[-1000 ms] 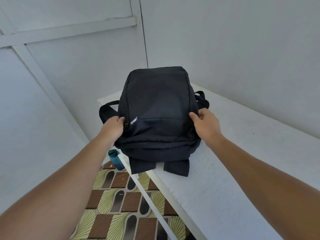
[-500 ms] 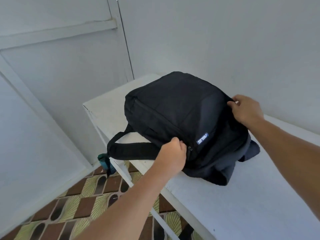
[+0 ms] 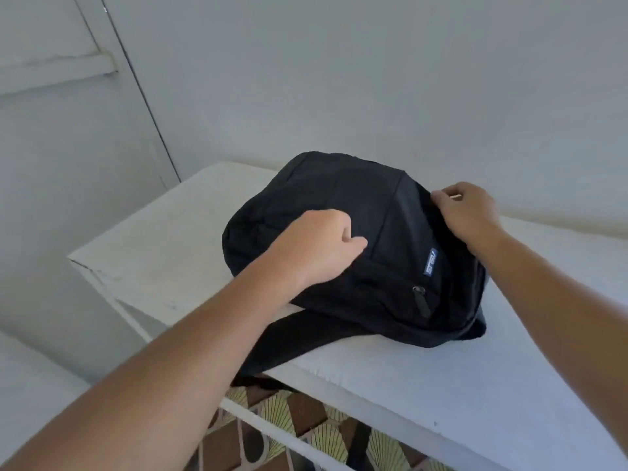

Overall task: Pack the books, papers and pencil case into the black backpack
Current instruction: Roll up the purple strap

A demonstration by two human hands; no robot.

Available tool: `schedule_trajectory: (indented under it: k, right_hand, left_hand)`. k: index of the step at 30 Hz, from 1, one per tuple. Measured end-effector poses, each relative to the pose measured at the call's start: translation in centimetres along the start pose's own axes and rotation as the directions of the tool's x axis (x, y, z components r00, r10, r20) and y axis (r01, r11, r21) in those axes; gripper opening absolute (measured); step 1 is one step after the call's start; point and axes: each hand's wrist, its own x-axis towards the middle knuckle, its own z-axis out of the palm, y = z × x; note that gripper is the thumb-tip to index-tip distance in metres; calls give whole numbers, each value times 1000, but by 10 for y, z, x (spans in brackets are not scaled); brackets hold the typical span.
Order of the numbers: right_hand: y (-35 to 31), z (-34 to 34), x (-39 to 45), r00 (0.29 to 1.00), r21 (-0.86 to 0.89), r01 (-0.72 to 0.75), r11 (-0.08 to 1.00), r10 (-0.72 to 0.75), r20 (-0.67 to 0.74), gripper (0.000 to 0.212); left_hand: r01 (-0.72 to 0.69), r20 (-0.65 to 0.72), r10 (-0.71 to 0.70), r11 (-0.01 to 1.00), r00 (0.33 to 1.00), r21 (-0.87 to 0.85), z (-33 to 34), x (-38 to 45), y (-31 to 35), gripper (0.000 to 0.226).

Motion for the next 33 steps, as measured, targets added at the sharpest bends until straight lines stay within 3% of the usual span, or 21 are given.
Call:
schedule_trajectory:
  k: [3, 5, 7, 9, 12, 14, 16, 18, 19, 24, 28, 31, 33]
  right_hand:
    - [-15, 2, -30, 982, 206, -65, 976, 99, -160, 18]
    - [-28, 8, -60, 949, 279, -80, 957, 159, -272, 11]
    - [-39, 17, -92, 888, 276, -120, 954, 227, -399, 12]
    - [-49, 33, -127, 778, 272, -229, 935, 343, -527, 18]
    - [-62, 65, -169, 551, 520, -303, 799, 592, -588, 43]
    - [-72, 88, -184, 419, 729, -315, 608, 778, -468, 60]
    - [-84, 107, -192, 326, 890, -333, 312, 924, -203, 78]
    - [-100, 117, -193, 277, 958, -288, 16, 958, 67, 93]
    - [-106, 119, -190, 277, 965, -252, -76, 950, 147, 99]
    - [-122, 110, -170, 286, 943, -291, -162, 926, 247, 105]
    - [-119, 105, -162, 299, 932, -315, -181, 913, 278, 101]
    - [-115, 110, -156, 270, 940, -288, -184, 926, 264, 93]
    - [-114, 112, -151, 262, 954, -256, -159, 938, 227, 83]
  left_hand:
    - [-205, -258, 227, 972, 939, 111, -26, 32, -23, 24]
    - [-282, -268, 334, 935, 904, 215, -32, 59, -38, 22]
    - [-292, -172, 350, 911, 921, 290, -30, 82, -48, 32]
    - [-326, -62, 353, 908, 934, 262, -25, 99, -55, 40]
    - [-375, -76, 401, 898, 913, 230, -18, 114, -56, 38]
    - [-390, -117, 420, 895, 900, 218, -21, 123, -51, 32]
    - [-384, -129, 417, 896, 899, 222, -23, 131, -50, 34]
    - [-382, -131, 414, 899, 901, 215, -26, 142, -47, 42]
    - [-375, -123, 403, 905, 907, 202, -28, 146, -45, 47]
    - [-342, -21, 352, 919, 936, 195, -32, 166, -32, 51]
    - [-340, 75, 343, 939, 936, -48, -33, 195, -17, 46]
    - [-266, 272, 273, 962, 923, -64, -32, 213, -6, 63]
    - [-120, 493, 164, 986, 855, -119, -27, 219, -3, 77]
